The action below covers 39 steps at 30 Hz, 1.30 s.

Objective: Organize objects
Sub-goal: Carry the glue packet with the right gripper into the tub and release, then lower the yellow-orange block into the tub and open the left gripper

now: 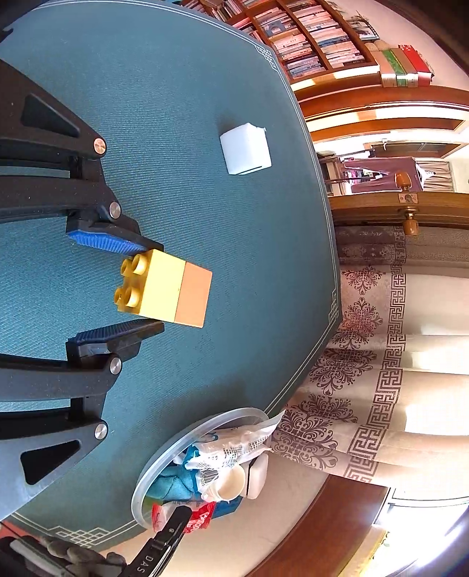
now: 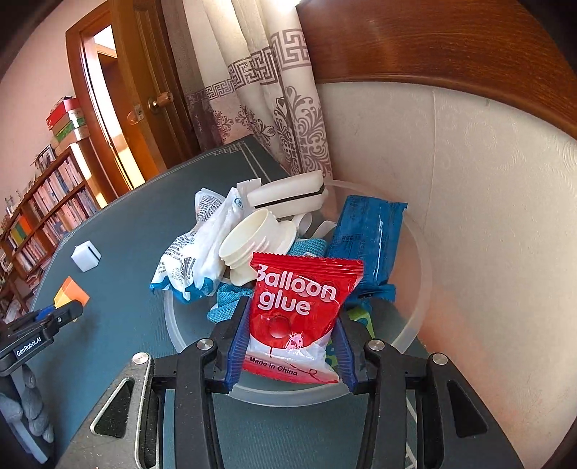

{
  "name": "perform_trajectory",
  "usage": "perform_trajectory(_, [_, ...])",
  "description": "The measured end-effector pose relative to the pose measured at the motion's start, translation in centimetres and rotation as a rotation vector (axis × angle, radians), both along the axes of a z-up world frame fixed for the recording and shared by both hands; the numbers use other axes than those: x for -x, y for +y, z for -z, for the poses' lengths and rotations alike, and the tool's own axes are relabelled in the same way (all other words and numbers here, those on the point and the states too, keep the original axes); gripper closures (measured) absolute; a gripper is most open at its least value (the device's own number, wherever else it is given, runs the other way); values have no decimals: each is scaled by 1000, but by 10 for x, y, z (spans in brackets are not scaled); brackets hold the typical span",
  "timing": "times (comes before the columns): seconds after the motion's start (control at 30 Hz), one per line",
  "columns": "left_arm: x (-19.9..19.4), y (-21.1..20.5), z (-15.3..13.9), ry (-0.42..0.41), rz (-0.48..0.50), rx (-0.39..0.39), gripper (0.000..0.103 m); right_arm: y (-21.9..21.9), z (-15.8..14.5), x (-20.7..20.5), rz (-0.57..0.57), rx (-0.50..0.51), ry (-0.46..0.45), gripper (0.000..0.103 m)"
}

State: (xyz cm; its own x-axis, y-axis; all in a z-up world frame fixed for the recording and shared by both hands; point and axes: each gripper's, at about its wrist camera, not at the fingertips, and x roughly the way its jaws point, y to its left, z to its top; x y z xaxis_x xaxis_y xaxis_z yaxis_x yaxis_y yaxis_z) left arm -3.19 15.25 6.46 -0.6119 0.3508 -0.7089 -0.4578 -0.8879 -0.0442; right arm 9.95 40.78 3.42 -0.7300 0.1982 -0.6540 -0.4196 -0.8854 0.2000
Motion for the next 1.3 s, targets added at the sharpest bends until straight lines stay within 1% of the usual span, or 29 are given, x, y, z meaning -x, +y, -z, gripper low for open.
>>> perform_trajectory(0.03, [-1, 2, -1, 0, 5, -1, 66, 1, -1, -2, 3, -1, 4, 57])
perform_trajectory(0.1, [-2, 7, -3, -2, 17, -3, 66, 2, -5, -6, 6, -11, 18, 45])
perform_trajectory(0.17, [-3, 15, -6, -2, 36, -4, 66, 2, -9, -11, 13, -28, 35, 41])
perform_trajectory(0.23, [-5, 25, -9, 0, 61, -5, 66, 3, -11, -15, 19, -40, 40, 41])
perform_trajectory(0.33, [-12, 42, -14, 6, 107, -9, 66, 8, -11, -20, 25, -31, 49, 41])
perform_trajectory(0.43, [-20, 58, -17, -8, 162, -37, 66, 11, -9, -25, 23, -39, 48, 41])
perform_trajectory(0.6, [-38, 93, -17, -56, 281, -84, 66, 17, -10, -33, 26, -52, 71, 41])
perform_trajectory(0.7, [-50, 115, -16, -61, 351, -85, 66, 18, -13, -35, 17, -50, 91, 41])
perform_trajectory(0.83, [-60, 138, -17, -64, 430, -104, 65, 20, -13, -35, 3, -61, 91, 41])
perform_trajectory(0.97, [-61, 154, -13, -64, 461, -114, 66, 26, -11, -37, 13, -51, 97, 41])
perform_trajectory(1.17, [-55, 164, 1, -101, 454, -104, 65, 30, -8, -37, 18, -39, 99, 41])
perform_trajectory(1.23, [-53, 163, 5, -112, 444, -105, 59, 29, -8, -37, 16, -40, 98, 41])
perform_trajectory(1.27, [-52, 161, 5, -113, 436, -108, 48, 29, -7, -36, 16, -41, 98, 41])
perform_trajectory(1.3, [-52, 159, 5, -109, 426, -112, 39, 29, -7, -36, 15, -40, 97, 41])
